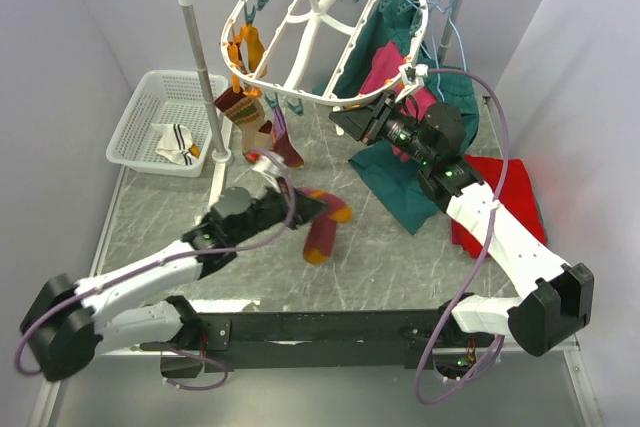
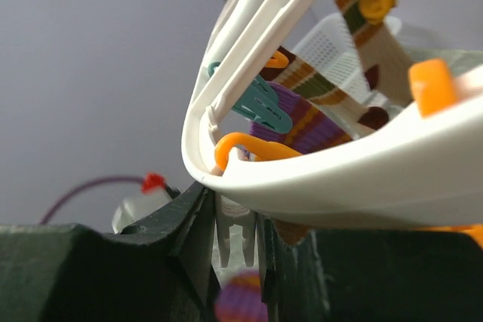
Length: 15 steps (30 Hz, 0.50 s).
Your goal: Remove the socks clipped to the hanger
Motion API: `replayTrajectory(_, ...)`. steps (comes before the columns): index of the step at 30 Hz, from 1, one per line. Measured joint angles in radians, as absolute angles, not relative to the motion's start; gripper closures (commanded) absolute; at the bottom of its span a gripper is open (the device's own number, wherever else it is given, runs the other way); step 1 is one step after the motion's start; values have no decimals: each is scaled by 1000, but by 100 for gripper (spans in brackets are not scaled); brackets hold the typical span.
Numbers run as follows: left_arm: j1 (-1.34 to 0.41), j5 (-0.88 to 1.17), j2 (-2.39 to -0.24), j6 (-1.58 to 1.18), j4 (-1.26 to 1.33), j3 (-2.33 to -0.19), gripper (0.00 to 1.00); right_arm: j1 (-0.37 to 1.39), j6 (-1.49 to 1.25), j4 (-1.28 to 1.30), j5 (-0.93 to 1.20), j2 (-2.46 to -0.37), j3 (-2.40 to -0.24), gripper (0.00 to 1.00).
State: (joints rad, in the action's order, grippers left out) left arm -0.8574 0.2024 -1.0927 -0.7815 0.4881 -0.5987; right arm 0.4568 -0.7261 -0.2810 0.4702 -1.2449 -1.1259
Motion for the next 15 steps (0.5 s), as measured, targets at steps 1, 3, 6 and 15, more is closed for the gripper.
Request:
replayTrajectory(1, -829, 175, -1057, -787, 429, -598, 99, 455, -713, -267, 463, -1245, -1126, 100)
replayTrajectory(3, -739, 137, -975, -803, 326, -592, 99, 451, -678, -235, 447, -1242, -1128, 100)
replayTrajectory(6, -590, 75, -848, -825, 211, -580, 99, 443, -643, -206, 432, -1237, -1129, 100)
replayTrajectory(15, -49, 113, -908, -864, -7, -714, 99, 432, -592, -176, 419, -1208, -1129, 100)
